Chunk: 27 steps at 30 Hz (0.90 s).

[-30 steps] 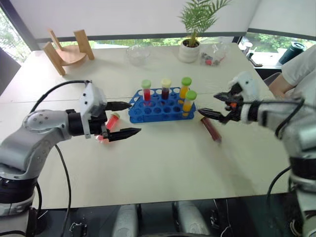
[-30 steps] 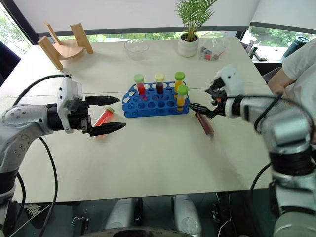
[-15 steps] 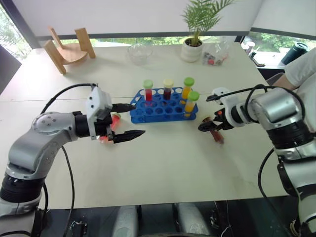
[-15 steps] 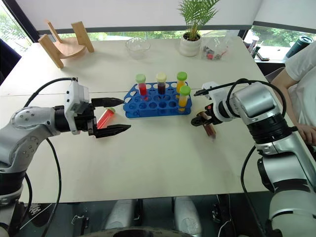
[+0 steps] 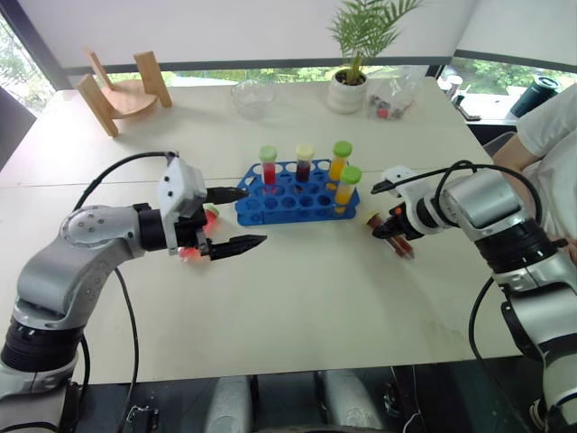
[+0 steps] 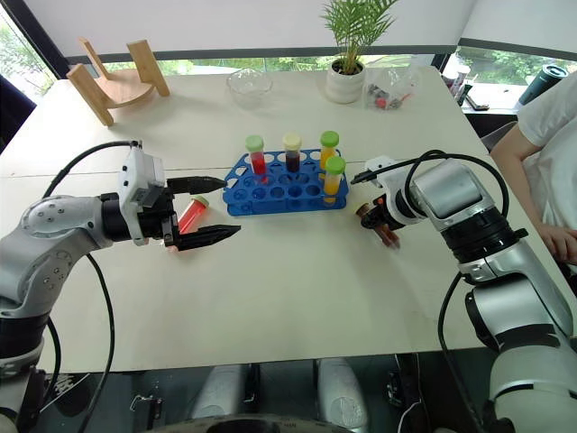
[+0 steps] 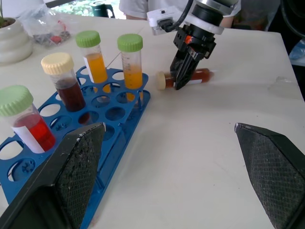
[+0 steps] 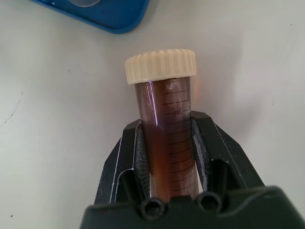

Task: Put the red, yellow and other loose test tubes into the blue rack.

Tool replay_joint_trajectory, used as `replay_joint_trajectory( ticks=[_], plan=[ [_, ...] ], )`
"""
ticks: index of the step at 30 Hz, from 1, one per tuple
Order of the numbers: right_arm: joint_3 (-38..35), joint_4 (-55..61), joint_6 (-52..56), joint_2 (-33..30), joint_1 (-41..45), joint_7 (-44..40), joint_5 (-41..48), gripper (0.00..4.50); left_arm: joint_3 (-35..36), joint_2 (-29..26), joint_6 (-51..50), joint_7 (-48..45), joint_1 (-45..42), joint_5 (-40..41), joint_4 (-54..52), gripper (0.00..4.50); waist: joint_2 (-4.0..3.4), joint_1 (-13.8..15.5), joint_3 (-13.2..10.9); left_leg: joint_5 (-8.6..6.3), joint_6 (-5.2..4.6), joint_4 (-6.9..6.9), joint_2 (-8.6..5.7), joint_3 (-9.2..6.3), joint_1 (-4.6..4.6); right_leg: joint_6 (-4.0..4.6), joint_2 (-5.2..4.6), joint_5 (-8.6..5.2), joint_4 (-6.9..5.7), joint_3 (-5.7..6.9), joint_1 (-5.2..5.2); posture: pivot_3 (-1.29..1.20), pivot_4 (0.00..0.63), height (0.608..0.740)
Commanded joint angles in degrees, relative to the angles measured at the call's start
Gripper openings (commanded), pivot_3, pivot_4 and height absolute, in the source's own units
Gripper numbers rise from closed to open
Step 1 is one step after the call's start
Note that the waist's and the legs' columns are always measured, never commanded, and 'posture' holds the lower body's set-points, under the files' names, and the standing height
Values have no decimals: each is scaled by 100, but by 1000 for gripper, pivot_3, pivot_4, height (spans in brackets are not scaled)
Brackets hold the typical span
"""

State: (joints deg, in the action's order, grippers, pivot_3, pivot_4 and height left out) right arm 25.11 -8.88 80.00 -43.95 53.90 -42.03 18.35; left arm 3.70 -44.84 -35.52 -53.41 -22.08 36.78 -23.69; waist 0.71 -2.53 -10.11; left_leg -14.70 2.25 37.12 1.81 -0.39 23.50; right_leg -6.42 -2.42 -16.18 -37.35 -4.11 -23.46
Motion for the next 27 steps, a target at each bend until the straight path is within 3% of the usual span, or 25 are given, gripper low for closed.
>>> replay_joint_trajectory(
  ticks=[1, 6, 8, 10, 13, 18, 22, 27],
  plan=[
    [-836, 1303, 43, -388, -170, -384, 543, 837, 226, -72, 46, 18, -18, 59, -166, 4500, -3, 7, -3, 0, 0, -1, 0, 0, 1, 0, 0, 0, 0, 0, -1, 0, 150, 740],
    [-2871, 3572, -367, 225, -1515, -521, 1799, 837, 419, -236, -103, 10, 12, 148, -150, 4500, 7, 30, -2, -8, -12, -4, 2, -14, 8, -4, 3, -3, 11, 13, 3, 0, 150, 740],
    [-3255, 3943, -1452, 965, -2021, -212, 1779, 837, 472, -278, -175, 7, -9, 185, -129, 4500, 13, 4, 1, -8, -12, -3, 3, -16, 2, -4, 4, -3, 13, 15, 13, 0, 150, 740],
    [-3147, 4058, -2711, 1637, -2460, 105, 1394, 837, 512, -343, -252, -2, -56, 224, -85, 4500, 14, -7, 0, -8, -12, -1, 2, -12, -3, -5, 3, -3, 11, 13, 15, 0, 150, 740],
    [-2827, 3735, -4266, 2679, -2832, 558, 894, 837, 553, -415, -401, 14, -172, 308, -33, 4500, 14, -8, -4, -4, -6, 4, 2, -11, -5, -5, 4, -2, 4, 10, 14, 0, 150, 740],
    [-2217, 1918, -7336, 3873, -3120, 1274, -489, 837, 478, -480, -607, 27, -388, 365, -36, 4500, 21, 1, 1, 0, 1, 4, 1, -11, -8, -5, 3, -2, -1, 10, 14, 0, 150, 740],
    [-2155, 714, -8741, 4347, -3107, 1787, -1008, 837, 464, -544, -717, -36, -496, 373, -33, 4500, 18, -7, -1, 2, 5, -2, 1, -10, -7, -4, 0, -1, -4, 11, 11, 0, 150, 740],
    [-2168, -274, -9745, 4463, -2892, 2096, -1291, 837, 459, -586, -761, -101, -561, 328, 3, 4500, 18, -8, -2, 6, 11, -4, 1, -10, -8, -4, -1, -2, -9, 11, 9, 0, 150, 740]
  ],
)
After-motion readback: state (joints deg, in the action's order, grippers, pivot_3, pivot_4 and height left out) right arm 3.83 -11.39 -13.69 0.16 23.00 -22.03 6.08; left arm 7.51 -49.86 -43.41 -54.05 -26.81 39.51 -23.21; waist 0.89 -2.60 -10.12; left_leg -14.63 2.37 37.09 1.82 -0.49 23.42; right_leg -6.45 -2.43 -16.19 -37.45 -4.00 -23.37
